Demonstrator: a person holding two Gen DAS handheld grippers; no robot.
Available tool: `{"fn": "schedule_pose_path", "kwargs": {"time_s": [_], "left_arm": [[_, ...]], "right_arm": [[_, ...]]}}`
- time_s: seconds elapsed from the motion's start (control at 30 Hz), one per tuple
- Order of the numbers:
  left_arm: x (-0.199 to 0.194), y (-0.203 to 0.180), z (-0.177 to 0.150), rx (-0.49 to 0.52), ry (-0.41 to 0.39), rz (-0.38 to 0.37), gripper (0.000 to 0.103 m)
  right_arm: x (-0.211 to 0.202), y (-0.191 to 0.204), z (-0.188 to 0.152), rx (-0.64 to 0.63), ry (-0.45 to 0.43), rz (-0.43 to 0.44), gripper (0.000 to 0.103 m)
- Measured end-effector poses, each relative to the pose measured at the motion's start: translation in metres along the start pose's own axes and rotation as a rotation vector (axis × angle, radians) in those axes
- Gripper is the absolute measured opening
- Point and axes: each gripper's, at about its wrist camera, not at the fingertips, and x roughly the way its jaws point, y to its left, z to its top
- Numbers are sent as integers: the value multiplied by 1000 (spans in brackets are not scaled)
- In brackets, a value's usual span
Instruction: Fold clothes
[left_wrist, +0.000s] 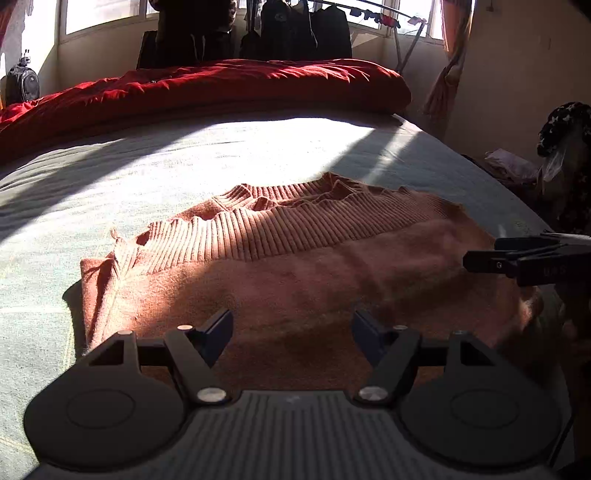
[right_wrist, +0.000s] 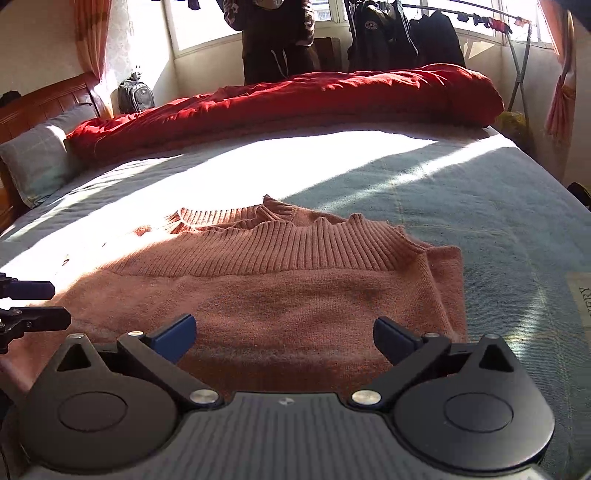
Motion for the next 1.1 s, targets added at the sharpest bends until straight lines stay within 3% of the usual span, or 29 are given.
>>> {"fn": "schedule_pose_path", "kwargs": {"time_s": [0.43,0.77,0.93,1.1], "left_arm": [[-16,-2,-47,-31,59,42,73],[-35,8,-70,-84,56,67,73],[-48,-6,-59,-42,-5,31,78],[-37,-20,-52,-30,-6,11,78]], "right_arm": [[-40,-10,-42,156,37,96,103],[-44,-16,-76,239,105,75,103],[-56,-14,-65,230,51,82,103],[-55,-10,-37,238,-8,157,103]]}}
